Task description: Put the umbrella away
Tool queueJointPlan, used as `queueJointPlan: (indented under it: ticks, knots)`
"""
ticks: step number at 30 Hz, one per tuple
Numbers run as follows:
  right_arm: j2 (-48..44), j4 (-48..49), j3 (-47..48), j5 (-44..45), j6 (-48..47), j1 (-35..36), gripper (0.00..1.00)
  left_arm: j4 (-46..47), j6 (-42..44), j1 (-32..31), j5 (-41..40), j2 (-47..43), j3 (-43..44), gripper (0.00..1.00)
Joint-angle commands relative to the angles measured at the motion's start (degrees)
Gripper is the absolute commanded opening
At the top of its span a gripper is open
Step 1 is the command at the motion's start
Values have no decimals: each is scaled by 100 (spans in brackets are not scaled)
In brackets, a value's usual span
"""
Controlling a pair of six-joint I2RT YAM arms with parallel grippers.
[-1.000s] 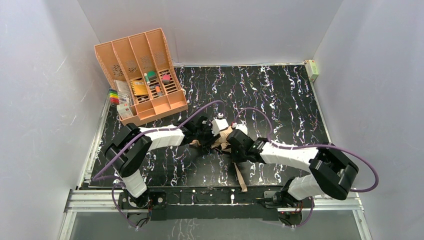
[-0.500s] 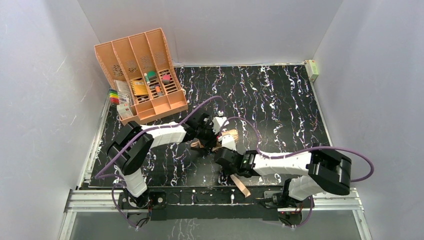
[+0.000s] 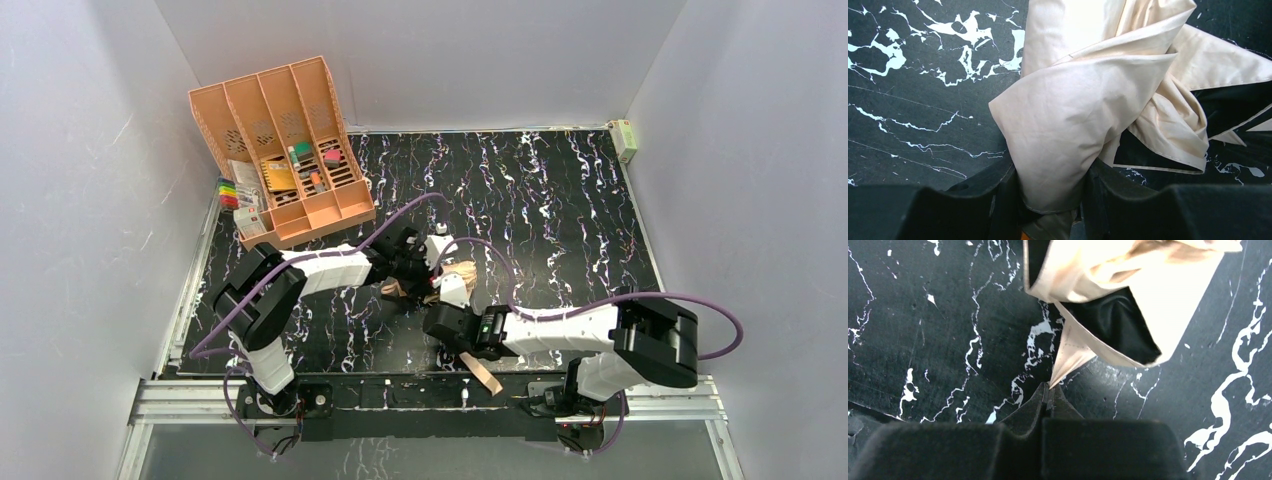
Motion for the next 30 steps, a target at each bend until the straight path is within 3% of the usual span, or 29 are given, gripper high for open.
queueJointPlan:
  ticks: [1, 12, 21, 30]
  knots:
    - [-382, -856, -493, -1440, 687, 380, 0, 484, 96, 356, -1378, 62, -279, 0]
    - [-1389, -948, -1265, -1733, 1445, 380, 1, 518, 199, 337, -1285, -28, -476, 0]
    - [-1690, -1351, -1322, -1819, 1656, 379, 14, 520, 231, 333, -1242, 8, -456, 0]
    - [-1828, -1549, -1279, -1696, 1769, 379, 0, 503, 261, 330, -1218, 26, -447, 0]
